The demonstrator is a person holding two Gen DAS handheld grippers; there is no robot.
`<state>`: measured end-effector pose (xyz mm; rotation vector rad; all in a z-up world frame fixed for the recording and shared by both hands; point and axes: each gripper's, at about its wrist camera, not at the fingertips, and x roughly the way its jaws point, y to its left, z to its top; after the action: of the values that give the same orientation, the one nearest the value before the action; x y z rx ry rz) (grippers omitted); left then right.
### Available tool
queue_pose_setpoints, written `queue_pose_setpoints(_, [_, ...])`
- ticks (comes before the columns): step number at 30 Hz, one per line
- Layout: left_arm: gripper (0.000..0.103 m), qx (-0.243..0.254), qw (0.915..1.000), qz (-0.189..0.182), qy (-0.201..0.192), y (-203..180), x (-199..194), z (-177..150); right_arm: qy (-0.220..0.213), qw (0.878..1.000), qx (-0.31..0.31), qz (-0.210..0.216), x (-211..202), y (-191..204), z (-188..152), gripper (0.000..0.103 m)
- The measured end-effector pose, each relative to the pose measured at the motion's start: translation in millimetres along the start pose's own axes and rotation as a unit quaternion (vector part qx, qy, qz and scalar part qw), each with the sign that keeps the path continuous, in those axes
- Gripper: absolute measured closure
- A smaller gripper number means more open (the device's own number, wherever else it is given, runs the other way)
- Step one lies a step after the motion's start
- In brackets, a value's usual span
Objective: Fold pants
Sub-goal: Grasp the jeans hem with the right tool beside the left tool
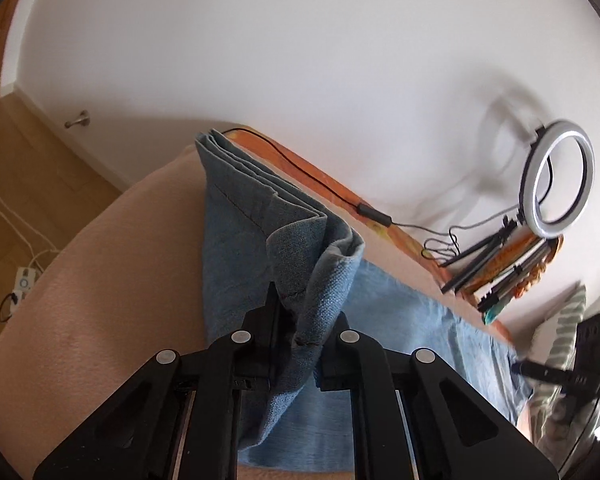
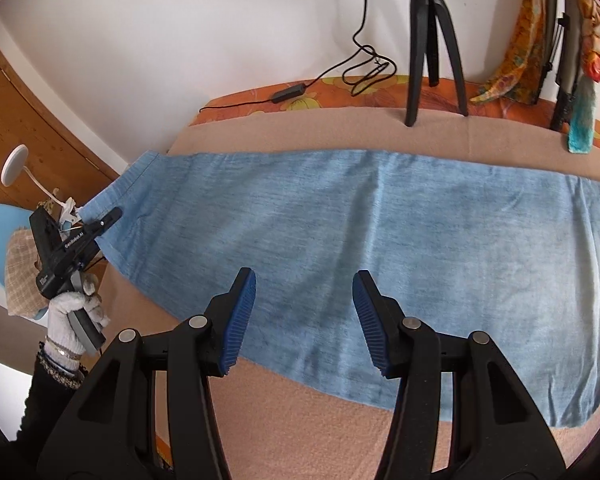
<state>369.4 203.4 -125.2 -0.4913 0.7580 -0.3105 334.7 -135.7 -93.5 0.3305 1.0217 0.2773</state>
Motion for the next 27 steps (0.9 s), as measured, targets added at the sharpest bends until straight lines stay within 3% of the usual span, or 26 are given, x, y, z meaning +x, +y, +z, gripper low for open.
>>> queue_pose_setpoints(6, [0.093, 0.063, 0.9972, -0.009, 0.041, -30.5, 20.1, -17.6, 0.022, 0.997, -0.002, 0.067, 47.5, 25.2, 33.1, 0.05])
queue_pose_setpoints(12, [0.093, 0.156, 0.9849, -0.008, 0.074, -65.5, 28.4, -39.4, 0.055, 0.984, 0.012, 0.169, 105.7, 57.1, 67.4, 0.05])
queue_pose_setpoints(16, [0.093, 0.242, 0.9651, 0.002, 0.1, -91.9, 34.6, -62.3, 0.056, 0.986, -0.011, 0.156, 128.3, 73.4, 81.8, 0.047])
queue_pose_setpoints(18, [0.093, 0.258, 0.9603, 0.002, 0.107, -95.5, 35.7, -69.7, 0.057, 0.986, 0.0, 0.156, 133.1, 67.1, 81.5, 0.041])
queue_pose_setpoints(23, [0.093, 0.198, 0.9739, -0.026, 0.108, -83.6, 35.5, -62.8, 0.066, 0.988, 0.046, 0.133, 140.7, 37.8, 66.1, 0.039])
queue_pose_setpoints(27, [0.093, 0.157, 0.9816, -0.048, 0.097, -75.2, 26.4, -53.4, 0.085, 0.977, 0.089, 0.176, 150.0, 24.8, 57.6, 0.037])
